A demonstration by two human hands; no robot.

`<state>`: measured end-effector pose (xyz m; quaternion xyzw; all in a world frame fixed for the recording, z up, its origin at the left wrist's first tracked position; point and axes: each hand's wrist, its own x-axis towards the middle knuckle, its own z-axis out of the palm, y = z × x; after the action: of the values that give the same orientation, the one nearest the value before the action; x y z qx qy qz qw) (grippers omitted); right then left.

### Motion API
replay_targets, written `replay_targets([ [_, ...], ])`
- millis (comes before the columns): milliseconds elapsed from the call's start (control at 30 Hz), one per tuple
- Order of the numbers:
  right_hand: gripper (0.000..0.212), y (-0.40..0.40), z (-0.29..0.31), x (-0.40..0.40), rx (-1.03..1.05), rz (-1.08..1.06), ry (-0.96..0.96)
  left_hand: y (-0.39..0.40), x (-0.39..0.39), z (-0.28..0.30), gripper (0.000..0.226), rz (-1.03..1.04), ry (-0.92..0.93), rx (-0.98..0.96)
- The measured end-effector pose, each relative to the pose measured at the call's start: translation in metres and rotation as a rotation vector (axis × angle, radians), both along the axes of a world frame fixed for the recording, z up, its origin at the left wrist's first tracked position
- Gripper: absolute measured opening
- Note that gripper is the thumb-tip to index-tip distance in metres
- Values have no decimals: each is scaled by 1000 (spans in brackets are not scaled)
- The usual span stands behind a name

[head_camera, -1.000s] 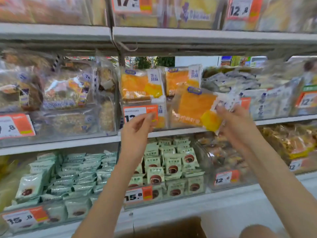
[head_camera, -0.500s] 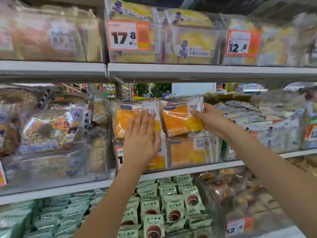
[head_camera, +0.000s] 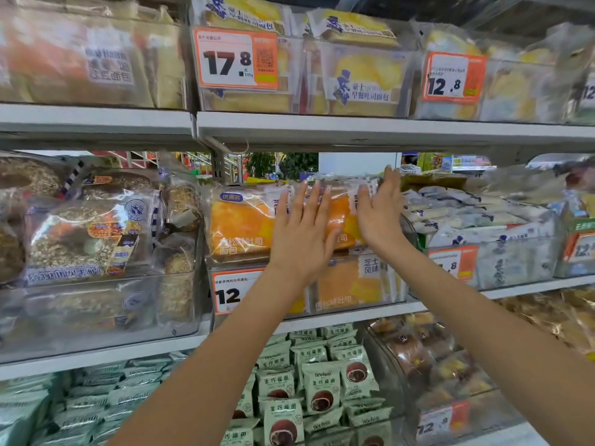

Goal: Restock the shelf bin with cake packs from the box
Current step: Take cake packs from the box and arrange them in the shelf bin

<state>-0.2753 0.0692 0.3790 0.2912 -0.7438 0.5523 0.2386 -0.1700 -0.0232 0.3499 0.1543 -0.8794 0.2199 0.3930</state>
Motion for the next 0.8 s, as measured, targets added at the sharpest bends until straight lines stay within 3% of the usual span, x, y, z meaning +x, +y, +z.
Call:
replay_targets([
  [133,58,-17,4,-15,-37,111,-272,-1,-23,12,62,16,-165,-36],
  [233,58,-21,5,-23,-2,86,-328,-6,-29,12,60,-38,-197,-43],
  [433,60,-6,0,-8,58,-83,-103,-4,-21,10,64,-56,-165,-26],
  [567,53,22,-28,26,-91,8,84,4,4,-4,63,-250,-42,-26],
  [667,24,55,-76,60,-163,127,231,16,37,-42,43,-486,66,-104],
  [800,22,97,-179,96,13,211,94,33,89,-127,17,-580,-54,-26],
])
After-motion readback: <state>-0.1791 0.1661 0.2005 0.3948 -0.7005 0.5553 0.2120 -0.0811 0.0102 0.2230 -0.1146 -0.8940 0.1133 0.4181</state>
